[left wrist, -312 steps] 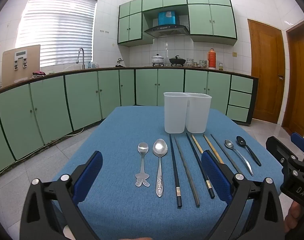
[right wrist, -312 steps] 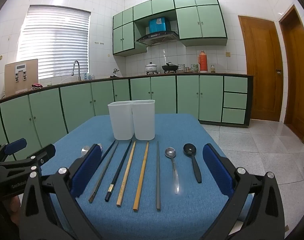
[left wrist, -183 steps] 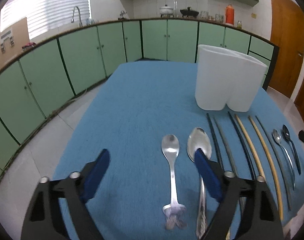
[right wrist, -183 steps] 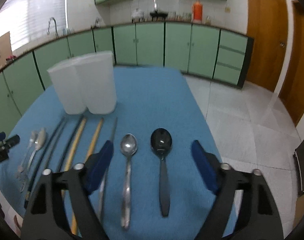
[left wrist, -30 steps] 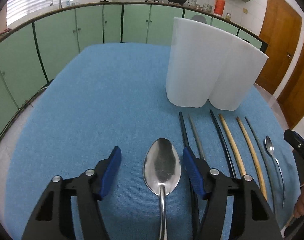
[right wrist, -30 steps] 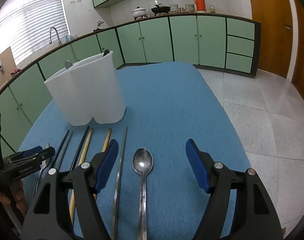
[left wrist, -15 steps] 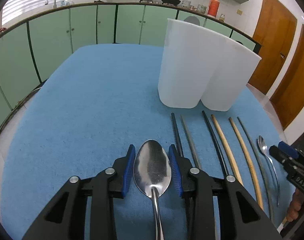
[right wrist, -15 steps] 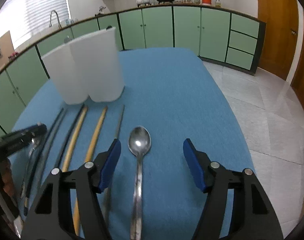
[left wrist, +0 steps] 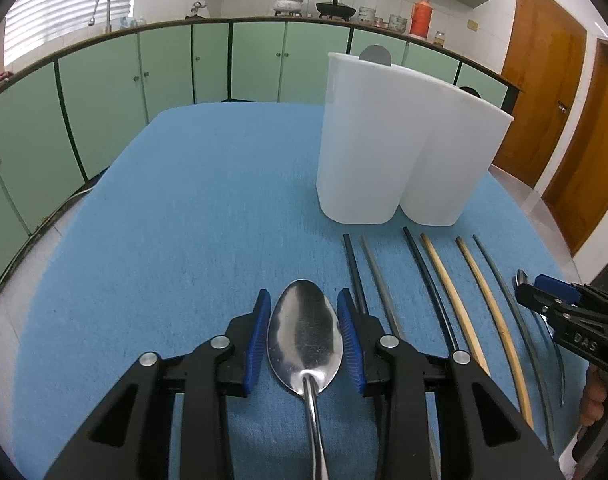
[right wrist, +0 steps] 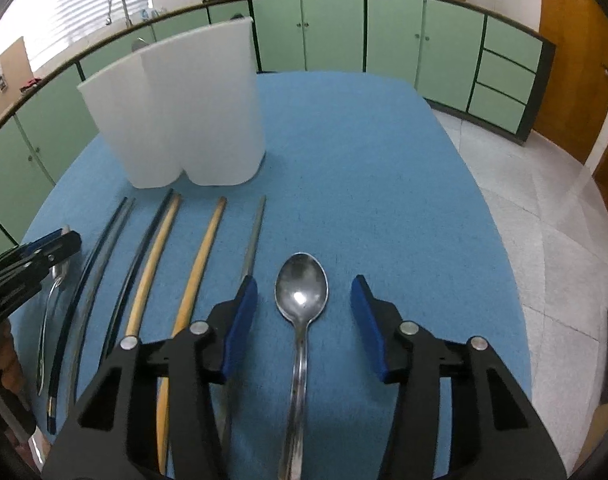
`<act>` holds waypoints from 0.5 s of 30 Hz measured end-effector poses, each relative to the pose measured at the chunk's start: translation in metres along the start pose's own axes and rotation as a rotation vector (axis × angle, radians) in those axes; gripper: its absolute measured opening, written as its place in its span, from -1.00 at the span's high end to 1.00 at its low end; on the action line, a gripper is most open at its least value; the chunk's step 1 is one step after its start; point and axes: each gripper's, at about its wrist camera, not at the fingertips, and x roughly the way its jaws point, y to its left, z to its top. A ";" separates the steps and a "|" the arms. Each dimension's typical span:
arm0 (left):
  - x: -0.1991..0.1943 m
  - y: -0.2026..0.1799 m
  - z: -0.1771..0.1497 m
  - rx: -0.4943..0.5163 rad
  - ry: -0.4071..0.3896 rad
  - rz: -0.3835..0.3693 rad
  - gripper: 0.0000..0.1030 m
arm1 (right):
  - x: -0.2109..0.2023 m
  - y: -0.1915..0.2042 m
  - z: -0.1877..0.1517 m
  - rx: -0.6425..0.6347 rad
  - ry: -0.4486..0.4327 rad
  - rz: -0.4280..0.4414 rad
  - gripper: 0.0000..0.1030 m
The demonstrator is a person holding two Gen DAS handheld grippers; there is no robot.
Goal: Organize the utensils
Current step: 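Grasp the large silver spoon with the left tool while the right tool grasps the silver teaspoon, then lift both spoons over the white holder and open both tools to drop them in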
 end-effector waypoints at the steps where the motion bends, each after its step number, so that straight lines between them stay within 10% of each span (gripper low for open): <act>1: 0.000 -0.001 0.000 0.000 0.000 -0.001 0.34 | 0.001 0.001 0.001 -0.002 0.001 -0.003 0.12; 15: -0.001 -0.001 0.000 0.003 -0.012 -0.005 0.34 | -0.005 -0.001 0.001 0.000 0.008 0.005 0.47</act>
